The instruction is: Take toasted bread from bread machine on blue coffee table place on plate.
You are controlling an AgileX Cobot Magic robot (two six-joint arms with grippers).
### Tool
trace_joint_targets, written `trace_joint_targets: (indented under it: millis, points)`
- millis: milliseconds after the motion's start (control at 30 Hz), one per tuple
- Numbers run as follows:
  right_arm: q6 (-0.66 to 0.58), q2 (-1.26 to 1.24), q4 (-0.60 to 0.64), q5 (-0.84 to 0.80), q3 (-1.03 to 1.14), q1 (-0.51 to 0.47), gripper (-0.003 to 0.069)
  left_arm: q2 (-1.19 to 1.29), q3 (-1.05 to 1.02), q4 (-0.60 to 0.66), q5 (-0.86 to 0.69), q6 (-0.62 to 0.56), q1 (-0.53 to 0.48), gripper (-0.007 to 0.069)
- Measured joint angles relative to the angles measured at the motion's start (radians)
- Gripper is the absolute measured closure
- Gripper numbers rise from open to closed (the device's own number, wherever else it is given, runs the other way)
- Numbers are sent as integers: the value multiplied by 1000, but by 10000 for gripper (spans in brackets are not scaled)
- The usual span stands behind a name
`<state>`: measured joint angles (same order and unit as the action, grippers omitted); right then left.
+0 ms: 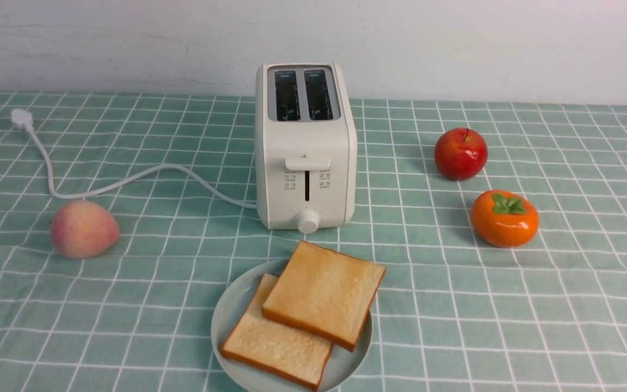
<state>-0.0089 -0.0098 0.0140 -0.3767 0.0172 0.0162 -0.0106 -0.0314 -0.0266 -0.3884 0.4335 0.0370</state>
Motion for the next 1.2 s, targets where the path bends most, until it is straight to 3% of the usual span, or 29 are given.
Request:
trace_joint_targets:
  millis: [1200]
  points:
    - [0,0,0,0,0,0,465,0,0,0,0,0,0,504]
